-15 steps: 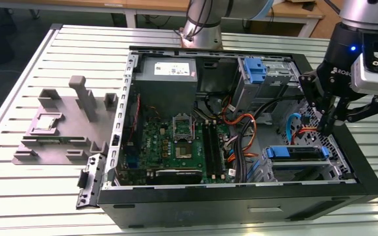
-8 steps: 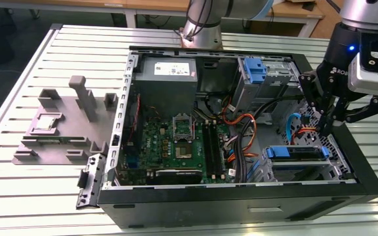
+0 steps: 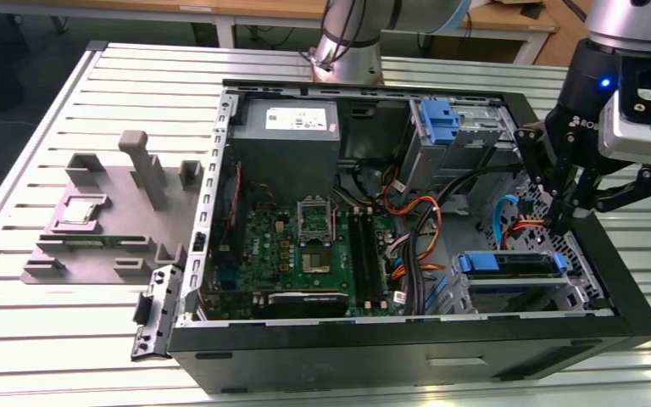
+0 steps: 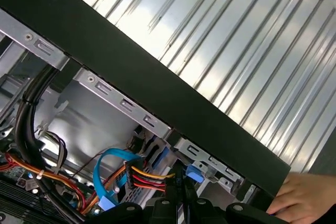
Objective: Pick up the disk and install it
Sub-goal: 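Insert the first disk wire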
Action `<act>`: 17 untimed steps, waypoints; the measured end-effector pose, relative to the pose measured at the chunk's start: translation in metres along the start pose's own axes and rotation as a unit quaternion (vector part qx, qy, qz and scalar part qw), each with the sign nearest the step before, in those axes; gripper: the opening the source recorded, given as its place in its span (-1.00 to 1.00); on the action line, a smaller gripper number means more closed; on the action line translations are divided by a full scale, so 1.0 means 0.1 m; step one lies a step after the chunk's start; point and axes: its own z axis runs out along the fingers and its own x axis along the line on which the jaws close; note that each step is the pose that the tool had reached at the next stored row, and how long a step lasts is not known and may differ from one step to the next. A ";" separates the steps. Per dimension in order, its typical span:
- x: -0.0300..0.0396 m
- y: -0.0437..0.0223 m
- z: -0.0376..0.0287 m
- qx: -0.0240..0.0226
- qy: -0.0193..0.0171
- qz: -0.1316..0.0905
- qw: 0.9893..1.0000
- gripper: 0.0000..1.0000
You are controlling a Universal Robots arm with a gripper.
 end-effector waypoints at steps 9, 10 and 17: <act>0.005 0.001 0.015 0.017 0.006 0.058 0.998 -0.67; 0.006 0.001 0.017 0.018 0.006 0.062 0.998 -0.67; -0.030 -0.024 0.044 0.021 0.009 0.077 0.997 -0.67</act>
